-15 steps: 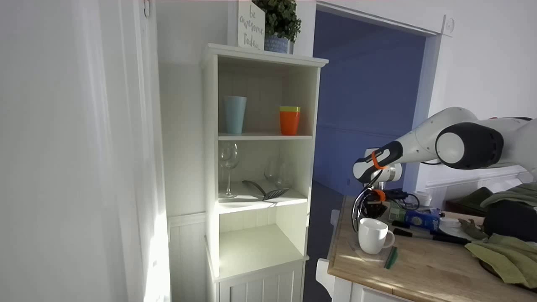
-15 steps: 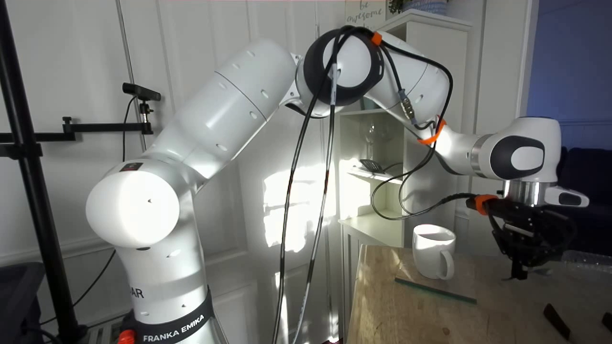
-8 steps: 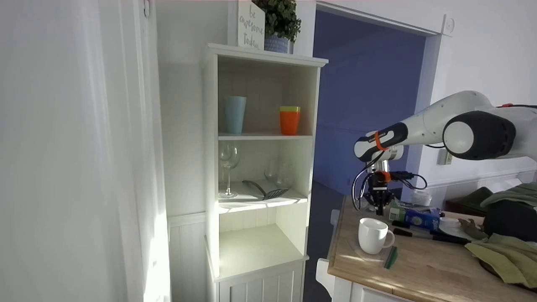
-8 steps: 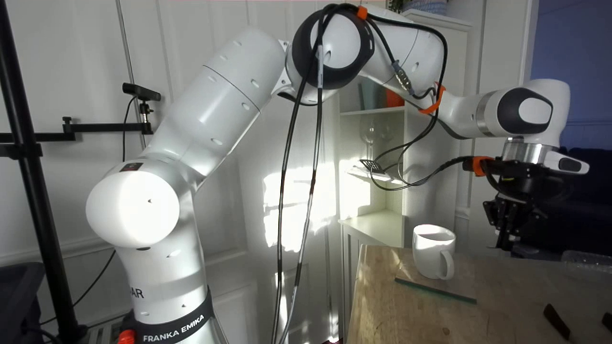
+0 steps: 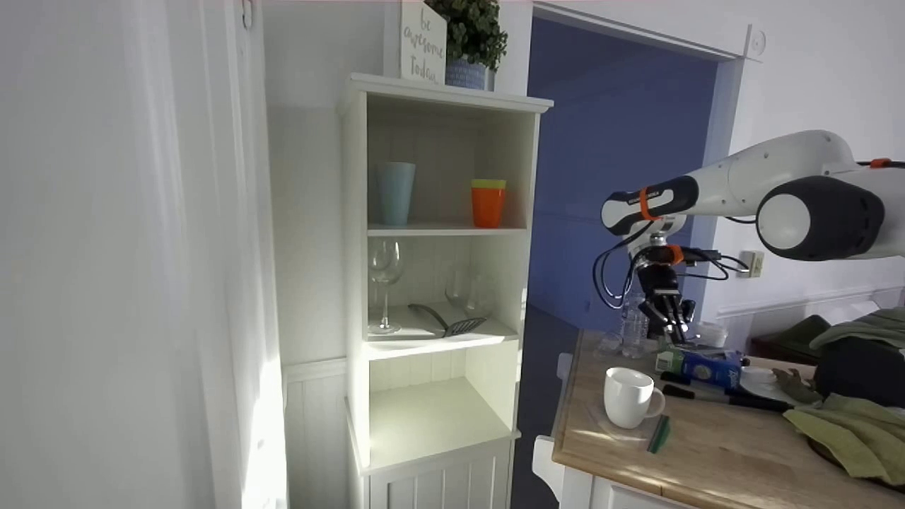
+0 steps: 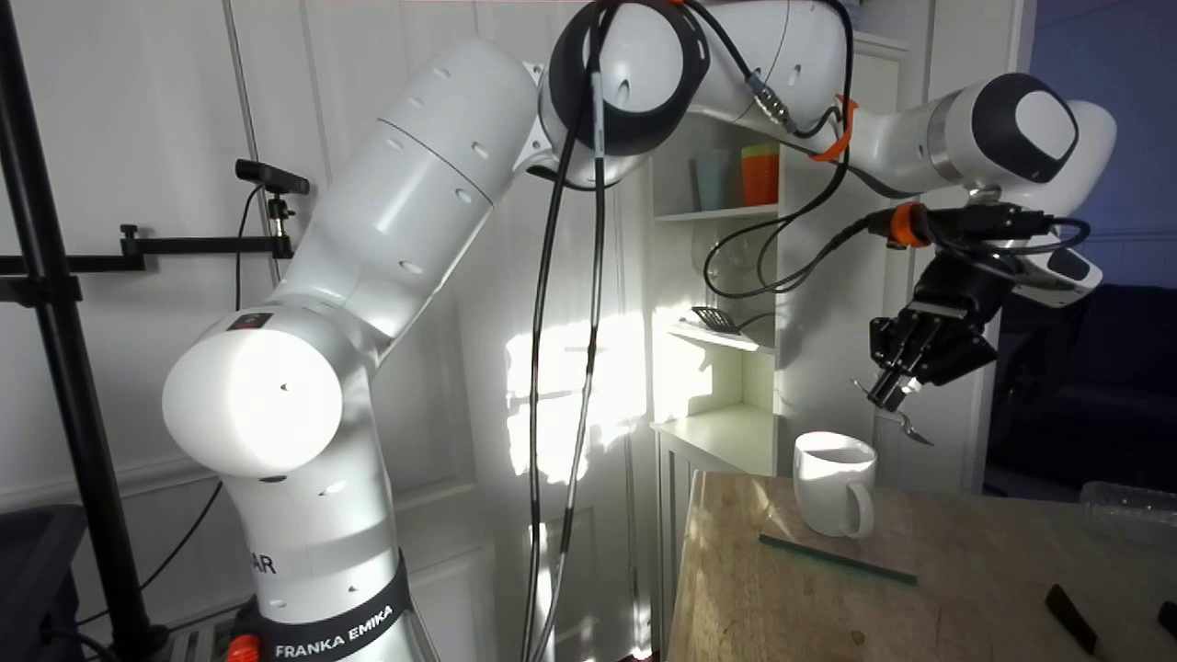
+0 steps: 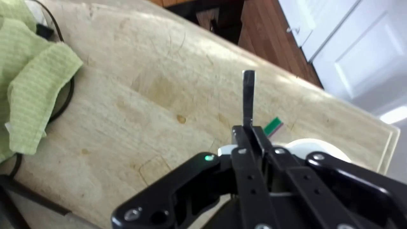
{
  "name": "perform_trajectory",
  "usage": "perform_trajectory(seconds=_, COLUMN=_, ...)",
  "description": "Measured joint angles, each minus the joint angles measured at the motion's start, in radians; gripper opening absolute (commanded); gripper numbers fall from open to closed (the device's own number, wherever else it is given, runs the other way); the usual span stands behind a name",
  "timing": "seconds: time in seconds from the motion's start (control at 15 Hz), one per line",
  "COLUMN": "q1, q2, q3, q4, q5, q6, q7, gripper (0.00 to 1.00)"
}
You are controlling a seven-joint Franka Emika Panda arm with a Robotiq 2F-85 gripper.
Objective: Put the spoon in the white cup
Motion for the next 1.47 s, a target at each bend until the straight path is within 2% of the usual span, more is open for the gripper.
perform_trajectory(seconds=0.2, q1=-0.007, q2=0.013, q3=0.008, q4=0.041, q5=0.022, q6=-0.16, q7=-0.007, gripper=0.04)
perform_trajectory(seconds=0.33, q1=-0.008, q2=0.023, q3=0.015, q4=0.048, q5=0.067, q6=-0.197, q7=0.008, gripper=0.04)
perform_trajectory(seconds=0.6, q1=-0.005, q2=0.053, q3=0.032, q4=0.048, q5=0.178, q6=-0.189, q7=0.067, gripper=0.03)
perform_trajectory(seconds=0.8, q1=-0.003, q2=0.078, q3=0.041, q4=0.048, q5=0.254, q6=-0.122, q7=0.099, gripper=0.04)
perform_trajectory(seconds=1.47, q1=0.01, q2=0.143, q3=0.046, q4=0.049, q5=0.265, q6=-0.035, q7=0.227, gripper=0.04)
